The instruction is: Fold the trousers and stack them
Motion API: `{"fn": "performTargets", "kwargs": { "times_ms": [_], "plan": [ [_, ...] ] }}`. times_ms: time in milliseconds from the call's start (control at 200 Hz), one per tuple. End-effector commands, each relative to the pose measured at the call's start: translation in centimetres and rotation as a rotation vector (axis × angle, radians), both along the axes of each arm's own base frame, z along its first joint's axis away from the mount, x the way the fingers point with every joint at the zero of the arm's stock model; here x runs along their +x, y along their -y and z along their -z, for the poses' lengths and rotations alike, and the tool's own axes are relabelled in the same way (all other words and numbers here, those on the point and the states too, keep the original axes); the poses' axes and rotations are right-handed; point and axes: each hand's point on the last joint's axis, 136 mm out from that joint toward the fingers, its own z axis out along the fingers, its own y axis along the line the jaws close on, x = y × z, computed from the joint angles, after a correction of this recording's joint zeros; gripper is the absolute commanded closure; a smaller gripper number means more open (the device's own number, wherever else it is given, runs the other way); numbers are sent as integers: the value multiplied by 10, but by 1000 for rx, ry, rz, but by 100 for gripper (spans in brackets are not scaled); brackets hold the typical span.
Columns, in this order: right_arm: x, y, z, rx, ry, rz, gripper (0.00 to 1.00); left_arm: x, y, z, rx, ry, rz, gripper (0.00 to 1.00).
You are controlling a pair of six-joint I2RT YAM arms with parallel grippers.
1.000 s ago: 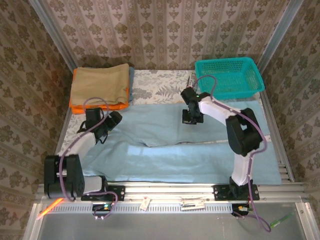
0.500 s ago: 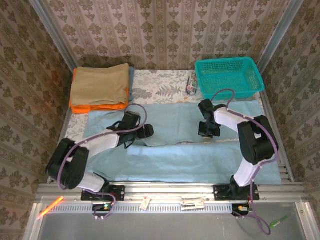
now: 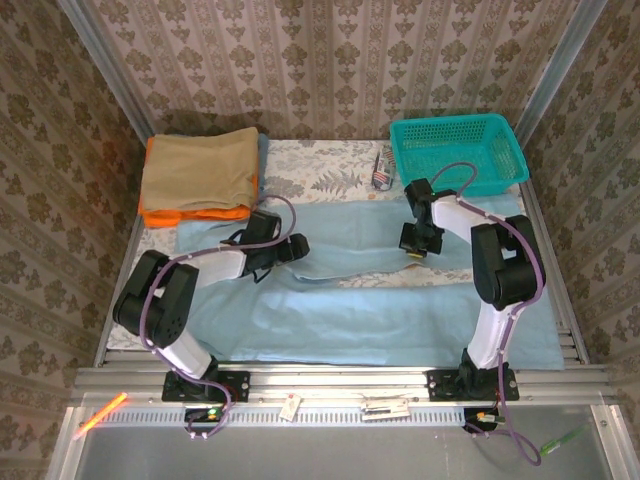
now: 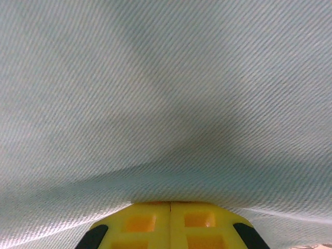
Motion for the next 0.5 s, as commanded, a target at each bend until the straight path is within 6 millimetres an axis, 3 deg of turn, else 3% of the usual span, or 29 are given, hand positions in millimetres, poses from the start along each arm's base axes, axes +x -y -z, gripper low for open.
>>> {"fn": "performTargets", "kwargs": {
  "times_ms": [0, 120, 260, 380, 495],
  "plan": [
    [7, 3, -18, -9, 33, -6, 97, 12, -13, -1, 25, 3, -14, 15],
    [11, 2, -27, -5, 42, -3, 97, 23, -18, -8, 12, 8, -6, 15],
    [4, 2, -33, -4, 49, 10, 97, 19, -18, -14, 2, 20, 11, 15],
    [-19, -1, -43, -15, 68, -9, 96, 8, -15, -26, -34, 42, 35, 15],
    [-51, -2, -52, -17, 65, -26, 95, -6, -13, -52, -63, 92, 62, 14]
  ]
}}
